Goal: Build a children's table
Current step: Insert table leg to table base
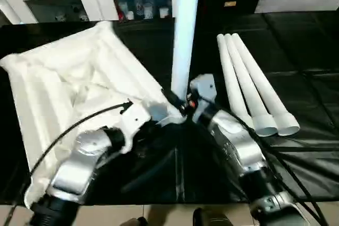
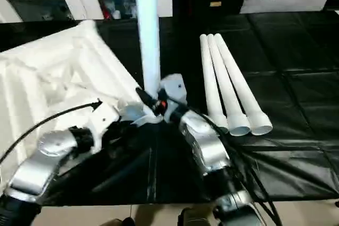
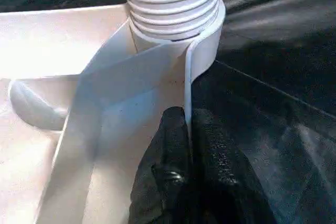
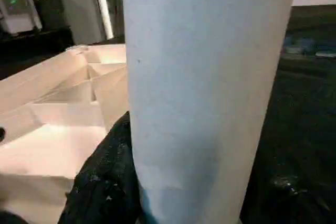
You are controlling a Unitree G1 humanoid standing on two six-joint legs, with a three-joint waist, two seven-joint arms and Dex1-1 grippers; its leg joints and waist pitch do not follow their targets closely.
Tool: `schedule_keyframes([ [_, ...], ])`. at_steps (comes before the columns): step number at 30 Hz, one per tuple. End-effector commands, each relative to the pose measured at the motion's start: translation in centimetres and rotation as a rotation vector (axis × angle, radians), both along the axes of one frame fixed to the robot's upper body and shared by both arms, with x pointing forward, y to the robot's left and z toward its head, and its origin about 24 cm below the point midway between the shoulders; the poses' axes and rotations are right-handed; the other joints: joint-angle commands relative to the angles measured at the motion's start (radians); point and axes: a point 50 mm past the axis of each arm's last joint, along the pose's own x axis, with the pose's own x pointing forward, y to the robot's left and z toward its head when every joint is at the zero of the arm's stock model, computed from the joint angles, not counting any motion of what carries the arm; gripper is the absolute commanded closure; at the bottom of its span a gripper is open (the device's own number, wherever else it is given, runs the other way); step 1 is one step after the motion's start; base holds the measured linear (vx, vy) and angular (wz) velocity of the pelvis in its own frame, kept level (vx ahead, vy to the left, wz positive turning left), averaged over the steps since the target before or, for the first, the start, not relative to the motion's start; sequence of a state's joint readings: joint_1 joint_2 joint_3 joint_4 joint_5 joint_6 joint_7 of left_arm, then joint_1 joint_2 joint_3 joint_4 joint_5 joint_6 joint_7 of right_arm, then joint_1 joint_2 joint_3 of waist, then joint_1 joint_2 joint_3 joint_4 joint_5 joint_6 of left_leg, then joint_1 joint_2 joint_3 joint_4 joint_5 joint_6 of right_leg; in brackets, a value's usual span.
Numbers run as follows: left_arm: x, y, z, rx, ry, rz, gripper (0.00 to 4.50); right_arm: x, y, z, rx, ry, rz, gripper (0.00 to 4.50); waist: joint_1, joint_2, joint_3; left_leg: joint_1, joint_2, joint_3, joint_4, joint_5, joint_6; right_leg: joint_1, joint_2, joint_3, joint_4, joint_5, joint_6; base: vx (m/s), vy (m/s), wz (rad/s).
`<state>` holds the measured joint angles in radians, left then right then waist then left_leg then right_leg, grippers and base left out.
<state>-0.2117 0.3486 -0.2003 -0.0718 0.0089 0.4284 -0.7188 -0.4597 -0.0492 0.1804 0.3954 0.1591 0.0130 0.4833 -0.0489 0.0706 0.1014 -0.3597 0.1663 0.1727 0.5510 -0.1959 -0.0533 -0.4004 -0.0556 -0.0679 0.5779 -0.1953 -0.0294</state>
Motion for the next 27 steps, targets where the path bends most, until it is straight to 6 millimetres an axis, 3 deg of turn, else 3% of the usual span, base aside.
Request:
schedule_keyframes([
  [1,0.0,-1.1,1.1,-0.012,-0.048,-0.019,4.50,-1.3,-1.3,-5.8,-0.108,0.263,-0.066,2.59,0.011,-0.004,-0.042,-0.011,0.061,-0.022,-0.055,-0.148,0.118,0.049,-0.085,0.057,-0.069,-0.207,-0.236,0.000,0.000,0.00],
  [7,0.2,-1.4,1.1,0.022,-0.036,0.015,4.50,-1.3,-1.1,-6.0,-0.124,0.259,-0.054,2.59,0.014,0.001,-0.045,-0.007,0.064,-0.023,-0.054,-0.188,0.098,0.049,-0.087,0.057,-0.072,-0.242,-0.226,0.000,0.000,0.00],
  [11,0.6,-1.2,1.0,0.041,-0.035,0.041,4.50,-1.6,-0.9,-6.2,-0.163,0.244,0.008,2.59,0.018,-0.002,-0.046,-0.006,0.061,-0.023,-0.053,-0.200,0.093,0.049,-0.088,0.057,-0.075,-0.273,-0.217,0.000,0.000,0.00],
  [13,0.7,-1.1,1.0,0.050,-0.038,0.044,4.50,-2.0,-0.8,-6.3,-0.182,0.242,0.052,2.59,0.022,-0.002,-0.050,-0.006,0.061,-0.023,-0.051,-0.188,0.093,0.050,-0.087,0.057,-0.073,-0.262,-0.211,0.000,0.000,0.00],
  [16,1.0,-0.6,1.1,0.066,-0.044,0.046,4.50,-2.9,-0.7,-7.3,-0.265,0.279,0.155,2.59,0.028,-0.003,-0.056,-0.008,0.060,-0.022,-0.046,-0.136,0.110,0.055,-0.085,0.056,-0.063,-0.171,-0.226,0.000,0.000,0.00],
  [17,1.1,-0.4,1.1,0.073,-0.046,0.046,4.50,-3.1,-0.8,-7.6,-0.279,0.293,0.166,2.59,0.028,-0.013,-0.056,-0.009,0.059,-0.021,-0.045,-0.131,0.115,0.057,-0.084,0.056,-0.065,-0.159,-0.228,0.000,0.000,0.00],
  [27,1.4,0.4,1.2,0.105,-0.046,0.037,4.50,-3.1,-1.8,-8.2,-0.274,0.335,0.165,2.59,0.031,-0.011,-0.058,-0.003,0.061,-0.021,-0.047,-0.164,0.105,0.053,-0.082,0.055,-0.066,-0.190,-0.227,0.000,0.000,0.00],
])
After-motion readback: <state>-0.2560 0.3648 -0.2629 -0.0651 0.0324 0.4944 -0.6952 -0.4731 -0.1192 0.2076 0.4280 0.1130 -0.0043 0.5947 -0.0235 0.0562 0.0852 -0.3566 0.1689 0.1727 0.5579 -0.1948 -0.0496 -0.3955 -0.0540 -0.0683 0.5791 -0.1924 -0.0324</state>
